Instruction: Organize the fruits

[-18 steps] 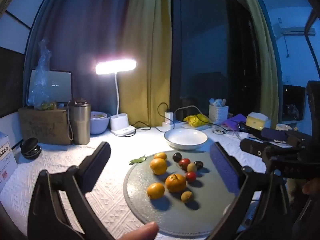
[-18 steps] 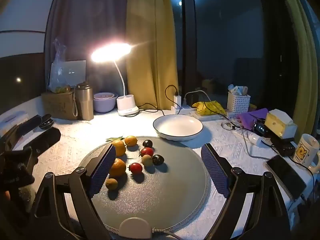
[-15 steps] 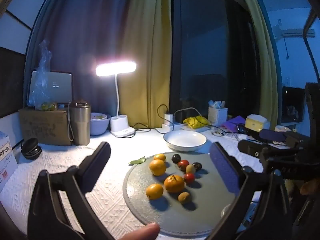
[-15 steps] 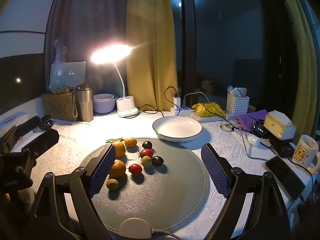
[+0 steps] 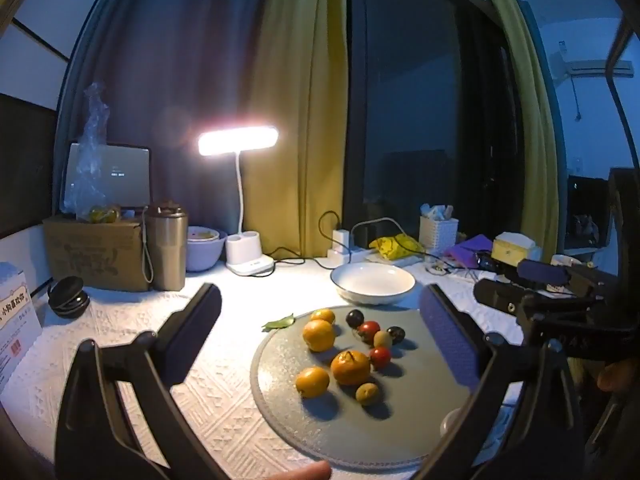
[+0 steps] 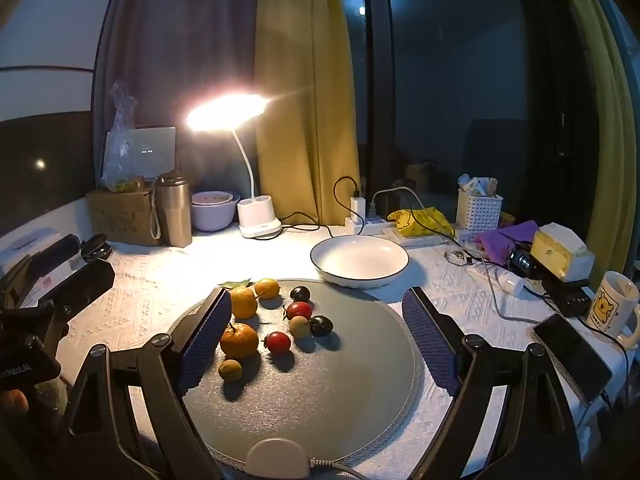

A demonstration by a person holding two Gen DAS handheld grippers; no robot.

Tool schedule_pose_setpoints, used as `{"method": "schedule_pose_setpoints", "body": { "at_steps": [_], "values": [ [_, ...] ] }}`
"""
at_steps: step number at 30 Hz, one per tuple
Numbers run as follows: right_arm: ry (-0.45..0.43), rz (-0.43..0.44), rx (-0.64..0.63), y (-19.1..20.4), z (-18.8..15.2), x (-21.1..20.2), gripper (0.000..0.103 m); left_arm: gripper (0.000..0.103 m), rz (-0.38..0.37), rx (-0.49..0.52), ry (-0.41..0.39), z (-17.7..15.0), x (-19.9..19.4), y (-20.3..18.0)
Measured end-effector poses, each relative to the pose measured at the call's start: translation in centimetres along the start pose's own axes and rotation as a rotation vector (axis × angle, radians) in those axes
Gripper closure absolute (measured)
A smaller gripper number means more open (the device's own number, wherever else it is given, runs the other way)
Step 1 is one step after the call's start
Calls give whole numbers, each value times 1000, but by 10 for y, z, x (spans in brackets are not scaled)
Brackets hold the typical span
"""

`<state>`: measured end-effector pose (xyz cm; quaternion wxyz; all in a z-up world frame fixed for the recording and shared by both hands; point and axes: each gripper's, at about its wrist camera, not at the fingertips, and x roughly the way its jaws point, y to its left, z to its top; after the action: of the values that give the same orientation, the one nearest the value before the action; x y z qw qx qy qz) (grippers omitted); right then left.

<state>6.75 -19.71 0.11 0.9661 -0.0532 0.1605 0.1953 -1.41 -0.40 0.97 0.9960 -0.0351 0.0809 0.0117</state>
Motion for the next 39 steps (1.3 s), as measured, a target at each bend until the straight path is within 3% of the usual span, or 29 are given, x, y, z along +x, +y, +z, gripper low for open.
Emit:
{"method": "schedule_pose_setpoints", "body": {
  "at_steps": [39],
  "values": [
    [-10, -1, 6, -4, 0, -2, 14, 3, -22, -25, 8, 5, 1, 1]
  ]
}}
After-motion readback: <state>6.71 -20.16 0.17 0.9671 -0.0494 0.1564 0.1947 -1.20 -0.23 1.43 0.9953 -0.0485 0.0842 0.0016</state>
